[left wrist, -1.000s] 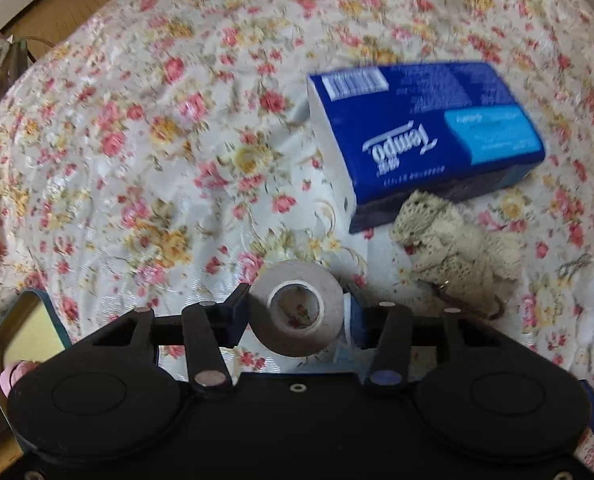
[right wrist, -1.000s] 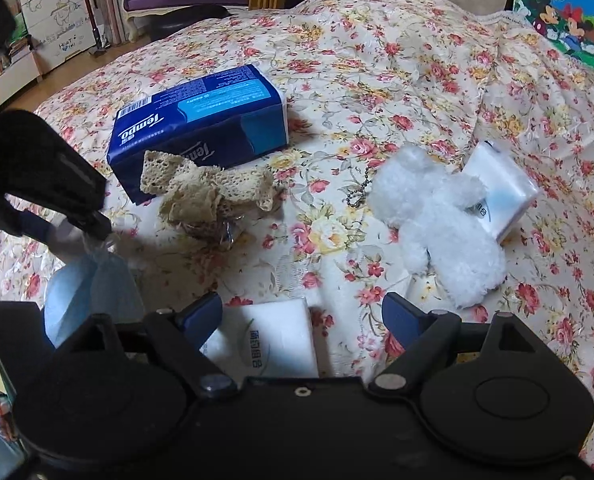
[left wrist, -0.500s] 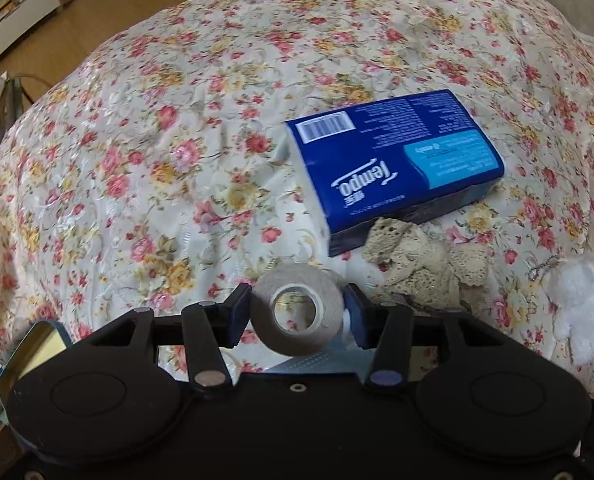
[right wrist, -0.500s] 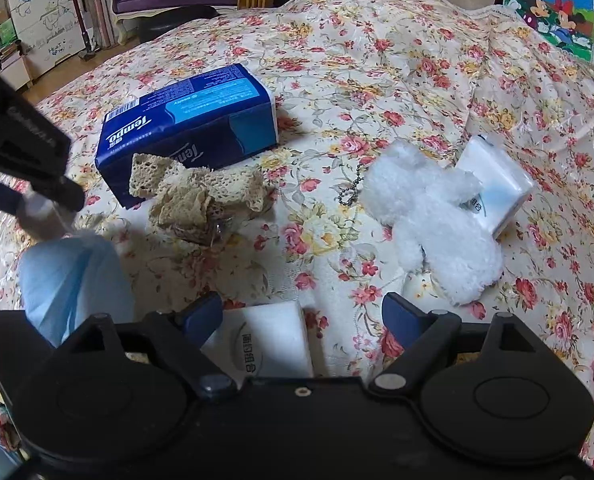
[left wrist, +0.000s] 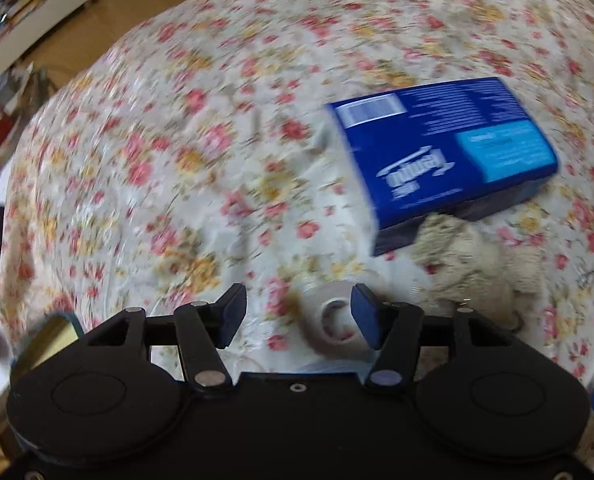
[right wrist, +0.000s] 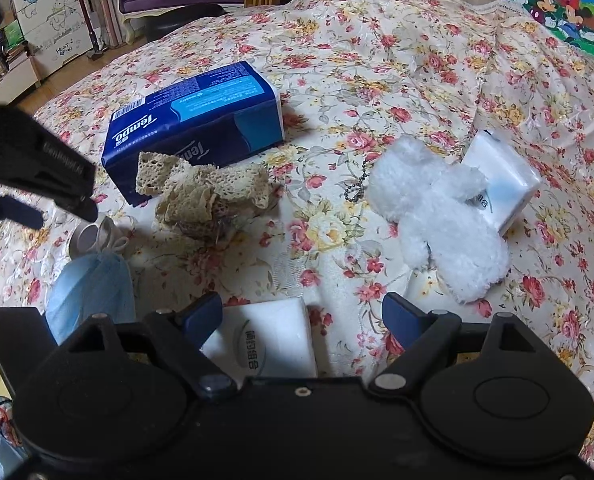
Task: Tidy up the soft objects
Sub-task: 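Lower the left tool onto the blue mask beside the tape roll and close it, then grasp the white tissue pack with the right tool while the left tool holds the blue mask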
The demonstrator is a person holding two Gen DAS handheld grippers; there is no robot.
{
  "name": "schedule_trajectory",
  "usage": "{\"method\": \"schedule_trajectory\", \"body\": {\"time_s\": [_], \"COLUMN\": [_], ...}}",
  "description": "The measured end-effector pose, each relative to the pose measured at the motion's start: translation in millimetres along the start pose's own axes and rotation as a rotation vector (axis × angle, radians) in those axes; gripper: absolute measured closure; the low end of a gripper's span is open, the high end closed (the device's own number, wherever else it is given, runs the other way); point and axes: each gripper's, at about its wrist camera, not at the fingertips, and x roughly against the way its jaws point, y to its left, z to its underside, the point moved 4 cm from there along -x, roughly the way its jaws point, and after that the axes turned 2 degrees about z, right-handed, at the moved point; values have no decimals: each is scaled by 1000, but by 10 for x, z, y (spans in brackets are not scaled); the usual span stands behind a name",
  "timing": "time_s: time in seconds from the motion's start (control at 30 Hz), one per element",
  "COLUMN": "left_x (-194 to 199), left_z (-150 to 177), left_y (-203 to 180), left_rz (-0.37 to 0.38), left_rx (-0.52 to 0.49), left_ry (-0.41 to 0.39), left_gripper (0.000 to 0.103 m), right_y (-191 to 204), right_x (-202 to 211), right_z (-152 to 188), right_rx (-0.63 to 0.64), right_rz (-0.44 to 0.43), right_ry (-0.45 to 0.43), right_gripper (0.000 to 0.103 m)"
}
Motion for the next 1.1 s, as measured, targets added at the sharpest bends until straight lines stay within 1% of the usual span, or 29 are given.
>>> {"method": "schedule_trajectory", "body": {"time_s": [0.1,0.13,0.23,0.27,0.33,0.37,0.5,0.57,0.63,0.67,0.7,0.8,0.87,0.97,1.1], "left_x": [-29,-18,87,127,207,235,302,313,301,291,283,290,337,370,383], "left_z": [55,83,166,187,239,266,382,431,466,480,493,530,537,523,525], "left_y": [97,117,172,180,166,137,-10,-50,-85,-100,-112,-147,-142,-124,-93], "left_rz": [-23,-16,33,47,80,96,162,190,203,201,201,213,231,231,239], "left_rx": [0,-8,-7,-9,-24,-44,-126,-145,-164,-171,-177,-187,-184,-182,-173], "left_ry": [16,23,20,16,7,6,9,12,14,12,7,5,-13,-31,-33], "left_gripper": [47,47,46,44,33,24,22,22,20,14,12,12,12,11,11], "right_y": [2,0,-11,-14,-16,-18,-27,-57,-106,-133,-162,-255,-302,-352,-320], "right_x": [-1,-1,-3,-4,-4,2,37,57,80,88,96,141,175,228,312], "right_z": [-1,-2,-6,-9,-12,-12,-34,-51,-66,-66,-59,-5,36,92,127], "right_rx": [0,0,-7,-8,-10,-10,-13,-23,-44,-54,-64,-91,-97,-92,-67], "right_rz": [-2,-3,-3,-2,0,1,8,11,9,8,7,12,20,33,21], "right_ry": [0,1,2,1,0,-1,-11,-11,-8,-5,0,11,12,14,14], "right_gripper": [17,17,17,17,17,17,17,17,17,17,17,17,17,16,16]}}
